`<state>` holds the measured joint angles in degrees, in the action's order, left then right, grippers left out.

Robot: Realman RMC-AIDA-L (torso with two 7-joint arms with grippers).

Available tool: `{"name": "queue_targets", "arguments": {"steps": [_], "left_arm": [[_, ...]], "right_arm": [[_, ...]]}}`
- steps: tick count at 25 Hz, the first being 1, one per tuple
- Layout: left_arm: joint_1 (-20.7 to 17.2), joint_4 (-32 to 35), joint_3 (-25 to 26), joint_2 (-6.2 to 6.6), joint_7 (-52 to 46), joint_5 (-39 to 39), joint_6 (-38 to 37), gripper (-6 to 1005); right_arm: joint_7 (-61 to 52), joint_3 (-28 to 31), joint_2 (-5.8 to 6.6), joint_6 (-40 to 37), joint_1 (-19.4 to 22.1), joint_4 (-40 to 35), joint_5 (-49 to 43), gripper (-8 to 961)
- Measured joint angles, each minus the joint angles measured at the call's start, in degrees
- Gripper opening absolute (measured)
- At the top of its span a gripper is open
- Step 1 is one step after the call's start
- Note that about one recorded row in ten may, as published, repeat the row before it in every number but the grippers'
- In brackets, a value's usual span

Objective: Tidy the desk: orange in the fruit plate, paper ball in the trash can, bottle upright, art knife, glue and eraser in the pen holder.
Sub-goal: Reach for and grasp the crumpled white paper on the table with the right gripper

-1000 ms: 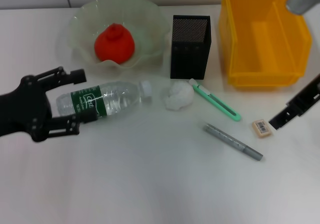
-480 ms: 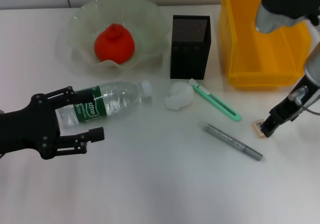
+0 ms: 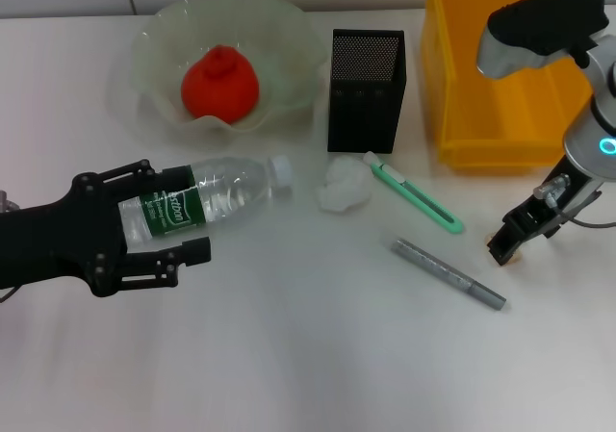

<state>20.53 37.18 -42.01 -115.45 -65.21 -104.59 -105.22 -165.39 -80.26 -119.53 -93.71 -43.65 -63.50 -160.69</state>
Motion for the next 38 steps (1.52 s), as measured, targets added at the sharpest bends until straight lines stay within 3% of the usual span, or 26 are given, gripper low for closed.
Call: {"name": "queue_targets", "arguments": {"steps": [7,26,31,38], "left_arm": [[0.74,-0.01,0.00,-0.26,0.00,-0.54,0.74,851],[0.96,-0.01,0.28,-0.11,-0.05,-1.06,2.05,847],[1.13,-0.01,0.17,-0.09,-0.07,-1.05,2.32,845],[1.26,-0.01,0.01,0.03,-0.09,-1.05,2.61,844]], "right_arm": [[-0.01,-0.05,0.00,3.37,-1.72,4.28,0.33,722],[-0.03,-1.42,0.00,5.54,-5.43,10.82,0.64,545],[-0.05,-1.36,0.01,5.77,-5.45,10.95,0.65,306],[-0.05,-1.29,0.03,5.04,-4.98,9.15,0.65,252]]}}
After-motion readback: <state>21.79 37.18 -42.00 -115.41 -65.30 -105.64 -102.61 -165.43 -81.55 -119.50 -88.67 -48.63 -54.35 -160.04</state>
